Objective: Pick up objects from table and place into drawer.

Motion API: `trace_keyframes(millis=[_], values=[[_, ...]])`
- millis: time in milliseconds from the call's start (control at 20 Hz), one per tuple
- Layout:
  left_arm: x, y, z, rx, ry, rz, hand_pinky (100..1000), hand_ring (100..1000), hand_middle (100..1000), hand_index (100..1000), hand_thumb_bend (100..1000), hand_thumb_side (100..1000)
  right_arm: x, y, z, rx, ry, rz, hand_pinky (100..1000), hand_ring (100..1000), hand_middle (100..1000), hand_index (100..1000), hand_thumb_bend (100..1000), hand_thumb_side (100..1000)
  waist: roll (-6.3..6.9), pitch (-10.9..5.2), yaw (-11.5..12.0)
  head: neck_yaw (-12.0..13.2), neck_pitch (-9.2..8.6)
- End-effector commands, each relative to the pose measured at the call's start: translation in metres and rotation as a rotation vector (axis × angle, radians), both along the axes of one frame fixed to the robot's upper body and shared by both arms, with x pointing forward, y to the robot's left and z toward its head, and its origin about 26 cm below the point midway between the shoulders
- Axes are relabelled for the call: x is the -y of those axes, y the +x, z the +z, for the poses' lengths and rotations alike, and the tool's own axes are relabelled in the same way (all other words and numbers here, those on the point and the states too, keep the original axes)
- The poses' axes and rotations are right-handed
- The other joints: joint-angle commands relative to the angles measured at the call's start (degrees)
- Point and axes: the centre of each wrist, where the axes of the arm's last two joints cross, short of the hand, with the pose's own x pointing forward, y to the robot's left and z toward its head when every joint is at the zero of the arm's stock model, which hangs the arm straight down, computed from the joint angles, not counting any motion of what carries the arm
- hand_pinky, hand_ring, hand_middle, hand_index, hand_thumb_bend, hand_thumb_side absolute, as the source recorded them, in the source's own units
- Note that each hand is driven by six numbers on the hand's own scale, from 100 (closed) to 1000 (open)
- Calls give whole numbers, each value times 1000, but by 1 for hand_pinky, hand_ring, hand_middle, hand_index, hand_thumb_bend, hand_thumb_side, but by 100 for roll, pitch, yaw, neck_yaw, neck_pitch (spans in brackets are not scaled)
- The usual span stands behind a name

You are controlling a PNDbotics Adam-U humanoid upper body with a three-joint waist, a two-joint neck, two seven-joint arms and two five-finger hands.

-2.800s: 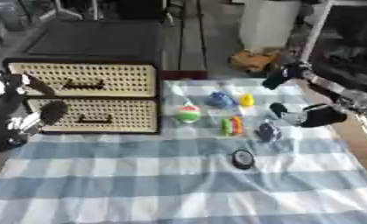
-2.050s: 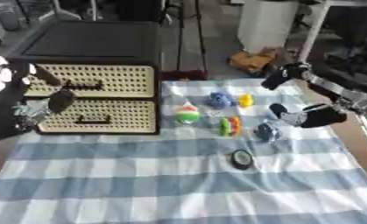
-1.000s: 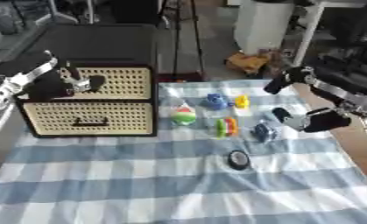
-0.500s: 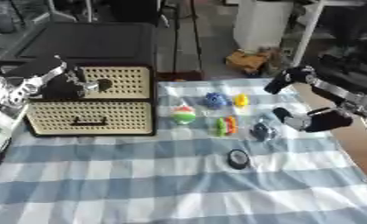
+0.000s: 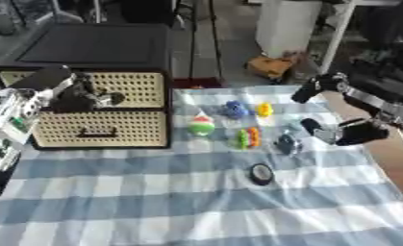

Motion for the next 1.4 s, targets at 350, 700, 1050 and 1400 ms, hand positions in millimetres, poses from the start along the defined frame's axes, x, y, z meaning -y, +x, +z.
trace_keyframes(millis=[350,700,1050,1400], values=[[-1,5,5,37,38,19,100,100,100,715,741,1000,2,-1,13,31,-10,7,791,722,691,796,205,100,21,-51,-31,2,-9],[-2,5,-3,-29,93,14,100,100,100,667,754,1000,2,-1,13,30,-9,7,790,722,690,796,203,100,35,-39,-29,-6,-8],[-5,4,-16,-106,123,8,100,100,100,556,766,1000,2,-1,14,32,-8,5,790,722,690,796,202,100,39,-29,-25,-21,-15],[-6,-5,-14,-137,156,-20,100,100,100,502,770,1000,3,-1,14,33,-7,1,789,722,690,796,196,100,41,-24,-5,-44,-17]])
